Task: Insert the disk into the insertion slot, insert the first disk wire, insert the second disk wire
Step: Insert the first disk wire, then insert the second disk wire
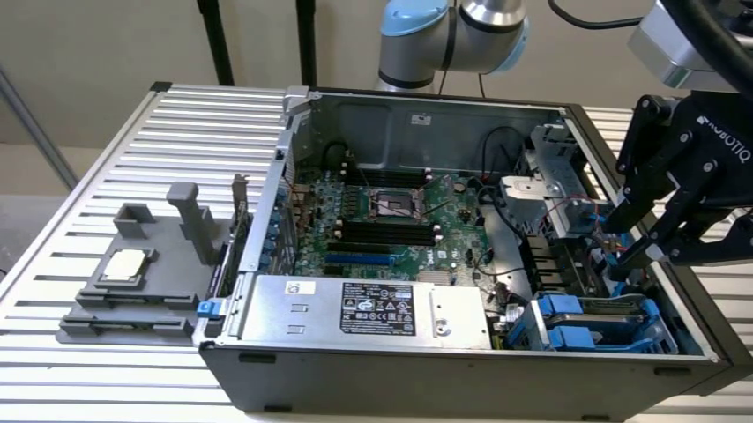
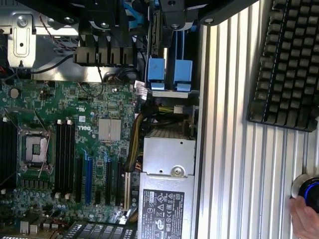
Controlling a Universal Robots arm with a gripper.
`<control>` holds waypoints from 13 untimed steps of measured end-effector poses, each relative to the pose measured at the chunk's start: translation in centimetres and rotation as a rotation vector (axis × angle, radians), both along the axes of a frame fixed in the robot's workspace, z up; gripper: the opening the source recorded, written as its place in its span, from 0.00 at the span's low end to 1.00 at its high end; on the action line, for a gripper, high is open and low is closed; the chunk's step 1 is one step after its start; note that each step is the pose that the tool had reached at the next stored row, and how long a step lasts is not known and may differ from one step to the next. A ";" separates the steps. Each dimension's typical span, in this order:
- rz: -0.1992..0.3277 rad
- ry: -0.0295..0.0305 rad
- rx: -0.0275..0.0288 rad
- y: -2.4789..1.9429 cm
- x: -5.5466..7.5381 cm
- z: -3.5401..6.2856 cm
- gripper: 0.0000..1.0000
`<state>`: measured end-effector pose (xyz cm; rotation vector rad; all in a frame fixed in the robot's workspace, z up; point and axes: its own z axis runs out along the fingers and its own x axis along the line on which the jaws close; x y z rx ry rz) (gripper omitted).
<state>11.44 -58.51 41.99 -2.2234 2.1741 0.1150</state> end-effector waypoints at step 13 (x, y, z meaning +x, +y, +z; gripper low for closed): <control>0.000 0.0001 0.0000 0.02 0.1 0.00 0.40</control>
